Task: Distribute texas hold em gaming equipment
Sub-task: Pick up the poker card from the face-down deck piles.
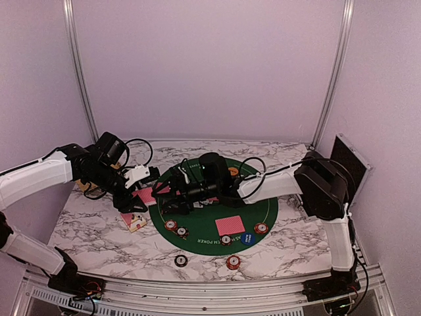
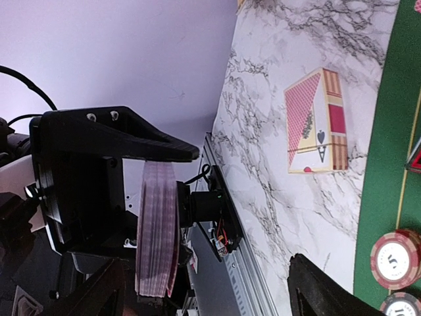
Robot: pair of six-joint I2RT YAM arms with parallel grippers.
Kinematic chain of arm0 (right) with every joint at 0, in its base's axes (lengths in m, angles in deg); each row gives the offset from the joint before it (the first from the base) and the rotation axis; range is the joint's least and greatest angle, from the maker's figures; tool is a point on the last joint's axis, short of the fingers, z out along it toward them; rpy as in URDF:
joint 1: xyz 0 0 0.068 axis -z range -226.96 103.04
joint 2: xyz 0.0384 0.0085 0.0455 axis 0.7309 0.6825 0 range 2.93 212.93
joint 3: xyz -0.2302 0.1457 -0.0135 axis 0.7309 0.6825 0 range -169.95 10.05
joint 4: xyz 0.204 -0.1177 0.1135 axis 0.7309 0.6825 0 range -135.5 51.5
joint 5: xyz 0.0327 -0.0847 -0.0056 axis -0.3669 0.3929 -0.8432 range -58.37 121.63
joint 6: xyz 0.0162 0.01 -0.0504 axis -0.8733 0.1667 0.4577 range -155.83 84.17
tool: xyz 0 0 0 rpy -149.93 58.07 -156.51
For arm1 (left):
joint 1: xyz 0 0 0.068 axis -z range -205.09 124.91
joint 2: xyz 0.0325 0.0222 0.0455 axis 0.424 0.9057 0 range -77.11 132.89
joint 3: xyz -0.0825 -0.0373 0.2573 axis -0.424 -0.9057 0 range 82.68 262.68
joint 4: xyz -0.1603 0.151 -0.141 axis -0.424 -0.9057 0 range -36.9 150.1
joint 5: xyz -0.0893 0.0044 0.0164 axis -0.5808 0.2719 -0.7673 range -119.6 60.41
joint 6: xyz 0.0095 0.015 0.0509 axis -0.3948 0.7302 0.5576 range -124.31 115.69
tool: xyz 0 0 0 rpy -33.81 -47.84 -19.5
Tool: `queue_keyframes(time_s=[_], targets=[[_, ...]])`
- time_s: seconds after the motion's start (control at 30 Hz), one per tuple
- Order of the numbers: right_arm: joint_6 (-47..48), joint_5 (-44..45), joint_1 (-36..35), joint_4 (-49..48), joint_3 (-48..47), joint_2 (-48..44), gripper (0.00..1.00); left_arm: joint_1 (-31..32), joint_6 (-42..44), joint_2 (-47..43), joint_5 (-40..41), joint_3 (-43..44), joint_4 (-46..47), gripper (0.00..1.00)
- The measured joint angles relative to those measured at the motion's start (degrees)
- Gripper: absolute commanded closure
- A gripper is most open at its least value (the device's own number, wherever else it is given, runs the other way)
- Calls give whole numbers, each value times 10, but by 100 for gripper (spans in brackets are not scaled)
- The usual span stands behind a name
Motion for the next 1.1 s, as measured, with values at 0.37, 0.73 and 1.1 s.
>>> queue_keyframes(time_s=[0.37,0.73,1.1], targets=[[-45,-7,-8,-60,-21,27,18,0,0,0,0,0,0,99],[-70,-19,-25,-69,-91,82,22,0,0,0,0,0,0,99],[-82,-19,-28,-55,-132,114,30,0,0,0,-1,0,0,99]])
